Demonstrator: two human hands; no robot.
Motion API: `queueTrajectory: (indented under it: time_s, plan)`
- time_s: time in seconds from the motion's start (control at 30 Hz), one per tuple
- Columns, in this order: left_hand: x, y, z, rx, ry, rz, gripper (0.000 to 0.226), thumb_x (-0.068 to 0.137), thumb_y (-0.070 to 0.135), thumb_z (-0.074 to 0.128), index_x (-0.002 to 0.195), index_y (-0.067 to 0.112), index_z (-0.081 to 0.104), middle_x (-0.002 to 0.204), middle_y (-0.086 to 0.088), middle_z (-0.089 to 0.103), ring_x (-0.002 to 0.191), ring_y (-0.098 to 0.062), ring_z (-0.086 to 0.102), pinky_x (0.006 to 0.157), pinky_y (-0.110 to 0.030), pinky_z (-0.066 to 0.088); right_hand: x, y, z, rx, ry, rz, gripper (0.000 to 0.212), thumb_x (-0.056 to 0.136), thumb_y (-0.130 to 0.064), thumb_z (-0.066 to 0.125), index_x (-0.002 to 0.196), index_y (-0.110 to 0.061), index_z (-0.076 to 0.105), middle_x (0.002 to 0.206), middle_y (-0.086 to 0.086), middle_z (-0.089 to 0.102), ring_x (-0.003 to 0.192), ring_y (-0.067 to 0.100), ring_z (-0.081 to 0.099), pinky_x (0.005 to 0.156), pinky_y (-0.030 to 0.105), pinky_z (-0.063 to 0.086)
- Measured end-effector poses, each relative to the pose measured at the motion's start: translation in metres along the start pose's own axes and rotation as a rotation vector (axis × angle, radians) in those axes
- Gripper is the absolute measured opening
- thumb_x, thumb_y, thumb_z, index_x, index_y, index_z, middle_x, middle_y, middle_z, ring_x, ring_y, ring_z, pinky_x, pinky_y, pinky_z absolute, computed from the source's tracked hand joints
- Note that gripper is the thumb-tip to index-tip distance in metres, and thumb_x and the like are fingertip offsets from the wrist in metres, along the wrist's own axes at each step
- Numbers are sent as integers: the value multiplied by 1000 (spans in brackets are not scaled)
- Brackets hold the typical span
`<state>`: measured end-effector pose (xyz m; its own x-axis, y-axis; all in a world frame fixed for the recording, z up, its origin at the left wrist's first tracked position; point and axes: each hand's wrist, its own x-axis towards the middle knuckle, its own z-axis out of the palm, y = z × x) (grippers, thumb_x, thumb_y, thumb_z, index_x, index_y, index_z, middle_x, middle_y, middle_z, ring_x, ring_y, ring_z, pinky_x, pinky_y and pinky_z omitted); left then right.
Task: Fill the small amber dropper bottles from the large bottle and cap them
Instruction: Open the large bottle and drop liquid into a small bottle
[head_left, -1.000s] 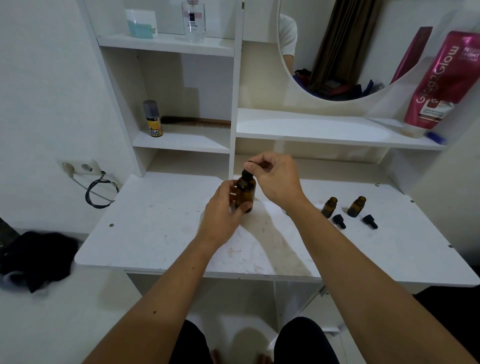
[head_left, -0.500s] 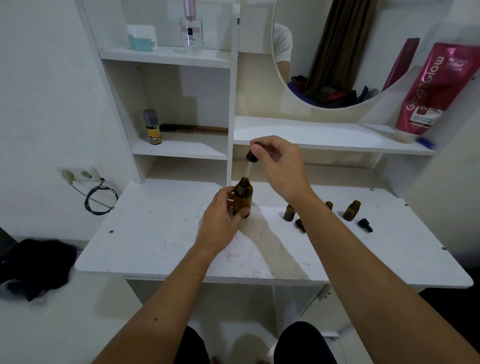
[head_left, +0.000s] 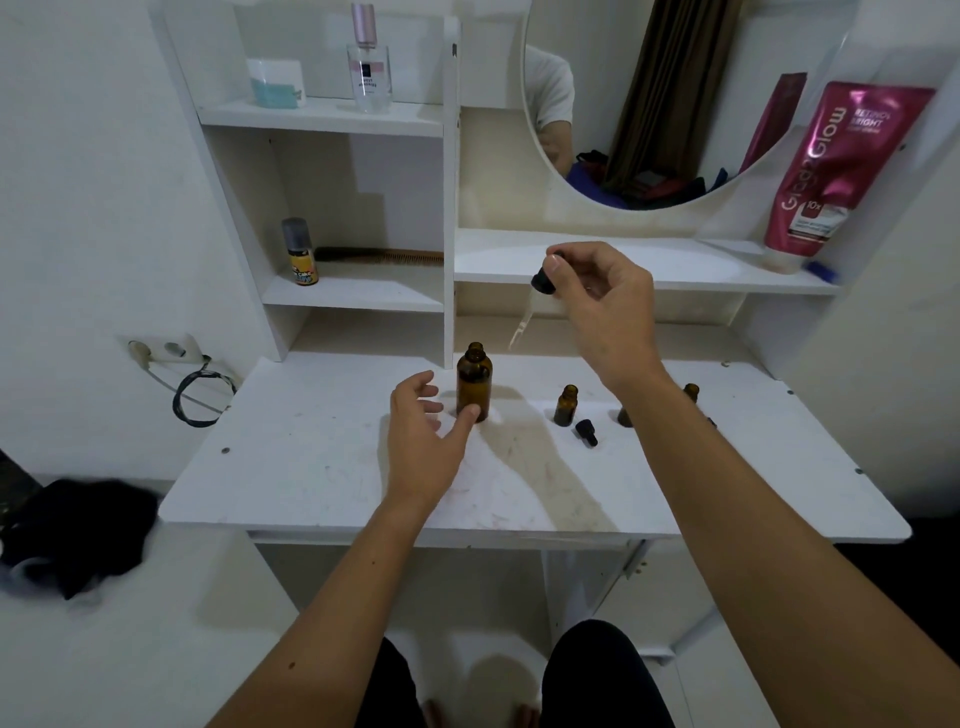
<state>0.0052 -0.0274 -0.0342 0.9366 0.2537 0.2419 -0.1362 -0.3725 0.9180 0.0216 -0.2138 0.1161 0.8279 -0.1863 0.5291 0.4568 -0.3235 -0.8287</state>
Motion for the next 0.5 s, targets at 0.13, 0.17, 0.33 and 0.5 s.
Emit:
queueTrajectory:
  time_s: [0.13,0.17,0.33,0.5]
  plan:
    - [-20,13,3,-91,-14,24,50,90,33,79,131,28,51,111,16,62,92,-4,66,71,-8,53,-9,14,-21,-18,27,39,12,101,-21,71,112,-18,76,101,-5,78,98,9,76,96,28,61]
    - [-23,16,7,-95,-43,38,45,91,33,78,128,29,53,107,19,62,90,-1,66,71,-7,52,-11,18,-26,-26,38,54,12,101,-22,71,112,-19,76,102,-5,78,99,10,76,97,29,61]
    - [-30,27,34,-117,-235,96,24,93,27,76,115,26,64,99,11,67,89,2,63,71,-11,54,-19,34,-47,-64,86,102,14,102,-23,71,113,-18,76,102,-6,79,100,10,76,100,33,60]
    - [-20,32,68,-59,-342,112,41,90,33,79,127,28,61,114,15,64,97,-6,65,79,-18,60,-22,43,-58,-58,108,121,16,102,-21,70,116,-14,76,97,-8,80,96,7,77,95,27,60]
